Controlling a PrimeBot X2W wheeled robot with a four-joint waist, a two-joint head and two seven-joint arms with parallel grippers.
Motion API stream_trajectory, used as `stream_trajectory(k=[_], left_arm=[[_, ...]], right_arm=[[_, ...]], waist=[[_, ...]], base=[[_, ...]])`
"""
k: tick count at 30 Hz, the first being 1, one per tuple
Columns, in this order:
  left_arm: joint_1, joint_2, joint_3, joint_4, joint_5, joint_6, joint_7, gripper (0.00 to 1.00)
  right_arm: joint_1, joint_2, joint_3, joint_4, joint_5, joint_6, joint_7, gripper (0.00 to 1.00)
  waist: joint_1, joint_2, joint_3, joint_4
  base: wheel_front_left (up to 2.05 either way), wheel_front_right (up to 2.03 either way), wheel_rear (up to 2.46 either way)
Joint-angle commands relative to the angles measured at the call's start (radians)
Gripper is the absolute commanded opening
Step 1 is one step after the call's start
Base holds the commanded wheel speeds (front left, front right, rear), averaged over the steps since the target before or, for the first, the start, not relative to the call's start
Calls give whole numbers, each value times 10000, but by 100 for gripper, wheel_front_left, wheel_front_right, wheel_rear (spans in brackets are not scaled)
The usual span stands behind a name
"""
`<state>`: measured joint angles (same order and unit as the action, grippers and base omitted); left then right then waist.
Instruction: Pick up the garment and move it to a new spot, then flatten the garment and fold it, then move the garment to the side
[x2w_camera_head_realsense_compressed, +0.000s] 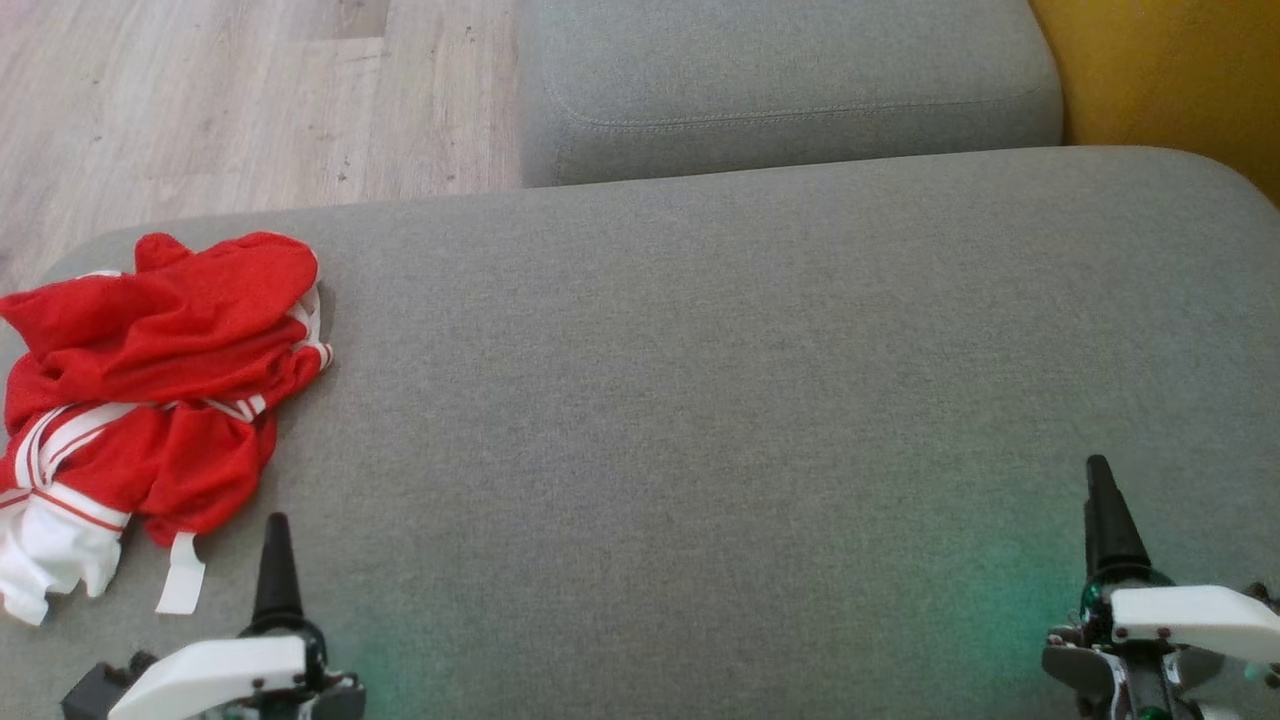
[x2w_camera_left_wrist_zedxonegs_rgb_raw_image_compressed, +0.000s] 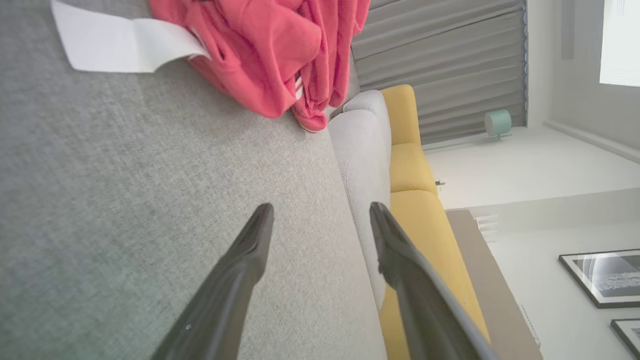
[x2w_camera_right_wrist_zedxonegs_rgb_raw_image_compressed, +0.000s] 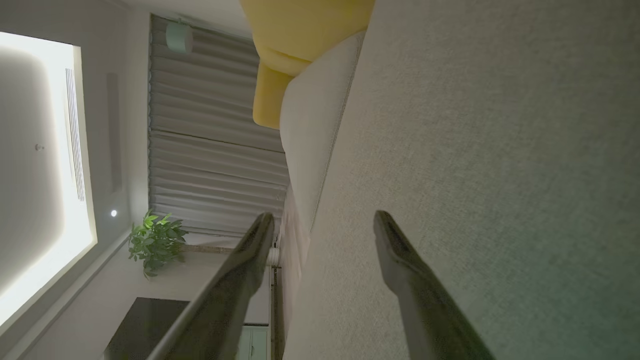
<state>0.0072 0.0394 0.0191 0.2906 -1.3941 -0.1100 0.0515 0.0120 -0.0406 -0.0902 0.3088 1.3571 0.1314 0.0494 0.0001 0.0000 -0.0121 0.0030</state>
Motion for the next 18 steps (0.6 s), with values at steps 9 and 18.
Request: stream_trajectory(k=[9, 18], left_arm=[[-316, 56, -362, -633, 1542, 144, -342, 100], [-258, 61, -650, -827, 2816, 234, -610, 100]], right_arm=[[-205, -44, 335, -722, -1617, -2, -341, 100], [-93, -49, 594, -871, -2782, -2, -607, 100]], waist=[[-1, 0, -63, 37], [-1, 0, -165, 59]], base=[[0, 0, 0], [0, 0, 0]])
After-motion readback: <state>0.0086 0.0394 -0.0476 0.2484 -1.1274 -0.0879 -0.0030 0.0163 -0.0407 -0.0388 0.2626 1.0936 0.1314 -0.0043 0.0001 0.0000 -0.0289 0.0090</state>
